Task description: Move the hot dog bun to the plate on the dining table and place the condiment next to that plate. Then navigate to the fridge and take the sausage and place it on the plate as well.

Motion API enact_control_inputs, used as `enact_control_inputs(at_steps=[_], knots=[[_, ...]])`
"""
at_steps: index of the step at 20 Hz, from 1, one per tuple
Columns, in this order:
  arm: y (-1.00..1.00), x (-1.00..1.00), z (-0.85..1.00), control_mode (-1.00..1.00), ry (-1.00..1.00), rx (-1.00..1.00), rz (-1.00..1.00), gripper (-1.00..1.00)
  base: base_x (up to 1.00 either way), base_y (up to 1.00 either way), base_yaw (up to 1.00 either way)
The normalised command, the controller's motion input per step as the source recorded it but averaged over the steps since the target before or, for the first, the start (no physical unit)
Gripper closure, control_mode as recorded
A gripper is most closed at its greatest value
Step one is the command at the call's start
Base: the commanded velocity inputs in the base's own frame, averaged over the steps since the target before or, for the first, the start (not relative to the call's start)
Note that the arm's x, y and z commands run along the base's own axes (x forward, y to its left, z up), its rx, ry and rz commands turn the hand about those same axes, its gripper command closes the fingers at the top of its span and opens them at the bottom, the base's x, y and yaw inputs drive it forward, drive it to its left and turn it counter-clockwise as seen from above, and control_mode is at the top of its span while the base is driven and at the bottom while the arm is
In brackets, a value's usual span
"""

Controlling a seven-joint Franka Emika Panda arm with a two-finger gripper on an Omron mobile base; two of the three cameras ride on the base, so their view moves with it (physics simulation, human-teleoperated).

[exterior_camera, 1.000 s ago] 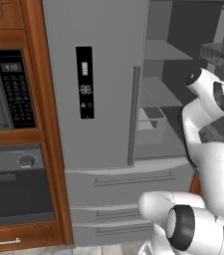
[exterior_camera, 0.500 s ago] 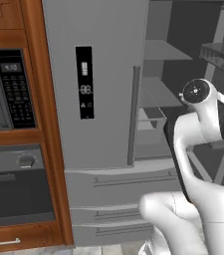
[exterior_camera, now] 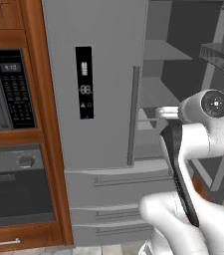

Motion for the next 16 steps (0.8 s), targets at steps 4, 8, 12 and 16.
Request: enact_control_inputs(at_steps=[4, 8, 12, 16], knots=[[0.78, 0.03, 0.08, -1.00, 0.03, 0.00, 0.14, -1.00, 0.00, 0.00, 0.00], [0.42, 0.36, 0.07, -1.00, 0.00, 0.00, -0.01, -1.00, 0.00, 0.00, 0.00], [0.21, 0.69, 0.00, -1.00, 0.04, 0.05, -0.06, -1.00, 0.00, 0.00, 0.00], [0.03, 0.84, 0.00, -1.00, 0.12, 0.13, -0.01, -1.00, 0.00, 0.00, 0.00]])
